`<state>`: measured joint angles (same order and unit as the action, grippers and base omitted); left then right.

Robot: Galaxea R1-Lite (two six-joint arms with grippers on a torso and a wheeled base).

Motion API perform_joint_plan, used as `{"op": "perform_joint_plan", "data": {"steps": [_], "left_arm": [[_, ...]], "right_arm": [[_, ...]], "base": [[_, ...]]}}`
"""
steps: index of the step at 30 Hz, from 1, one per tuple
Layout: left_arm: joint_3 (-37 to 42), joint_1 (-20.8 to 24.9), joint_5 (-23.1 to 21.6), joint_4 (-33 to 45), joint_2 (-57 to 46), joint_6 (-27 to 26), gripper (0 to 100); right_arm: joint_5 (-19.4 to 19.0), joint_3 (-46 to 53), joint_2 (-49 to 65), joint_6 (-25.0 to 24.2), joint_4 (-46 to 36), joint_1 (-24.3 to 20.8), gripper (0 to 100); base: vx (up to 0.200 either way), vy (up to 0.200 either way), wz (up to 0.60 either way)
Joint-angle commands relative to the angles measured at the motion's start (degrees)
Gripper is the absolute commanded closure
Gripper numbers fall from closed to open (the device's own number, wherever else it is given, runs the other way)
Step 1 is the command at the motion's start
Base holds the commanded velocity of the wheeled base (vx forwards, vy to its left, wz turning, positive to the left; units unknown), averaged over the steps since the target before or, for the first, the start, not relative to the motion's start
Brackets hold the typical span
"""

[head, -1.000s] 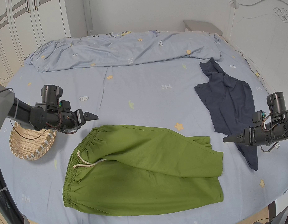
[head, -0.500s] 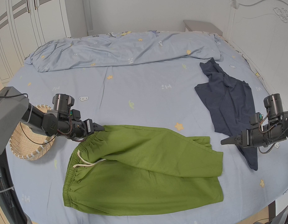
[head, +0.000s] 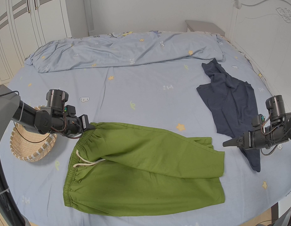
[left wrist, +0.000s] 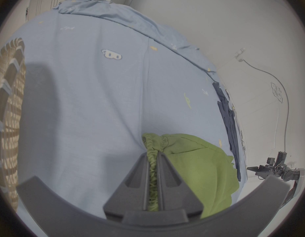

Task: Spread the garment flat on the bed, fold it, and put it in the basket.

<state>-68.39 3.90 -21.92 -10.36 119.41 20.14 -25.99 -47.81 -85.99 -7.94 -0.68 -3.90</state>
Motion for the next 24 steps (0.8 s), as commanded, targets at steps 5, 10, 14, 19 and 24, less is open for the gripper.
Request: {"op": "perform_joint_plan", "data": {"steps": [5,10,14,19,24], "left_arm": [[1.5,-0.9,0.1,-0.2,-1.1,-0.2,100],[1.6,-1.1,0.1,-0.2,-1.5,-0.1,100],[2.5,-1.2,0.1,-0.2,-3.7,0.0,100],[2.7,-0.7,0.1,-0.2,-3.6,-0.1,100],[2.7,-1.1,0.1,-0.2,-3.5,-0.1,100]], "right_arm": [[0.0,0.0,-0.6,-0.1,0.0,0.0,0],[0.0,0.0,-0.5,-0.1,0.0,0.0,0],[0.0,0.0,-0.8,-0.1,0.0,0.0,0],[0.0,0.0,-2.3,-0.2,0.0,-0.1,0],[0.0,0.1,-5.1,-0.3,1.3,-0.1,0]], "base": [[0.000,0.000,0.00],[0.000,0.000,0.00],[0.000,0.000,0.00],[0.000,0.000,0.00],[0.000,0.000,0.00]]}}
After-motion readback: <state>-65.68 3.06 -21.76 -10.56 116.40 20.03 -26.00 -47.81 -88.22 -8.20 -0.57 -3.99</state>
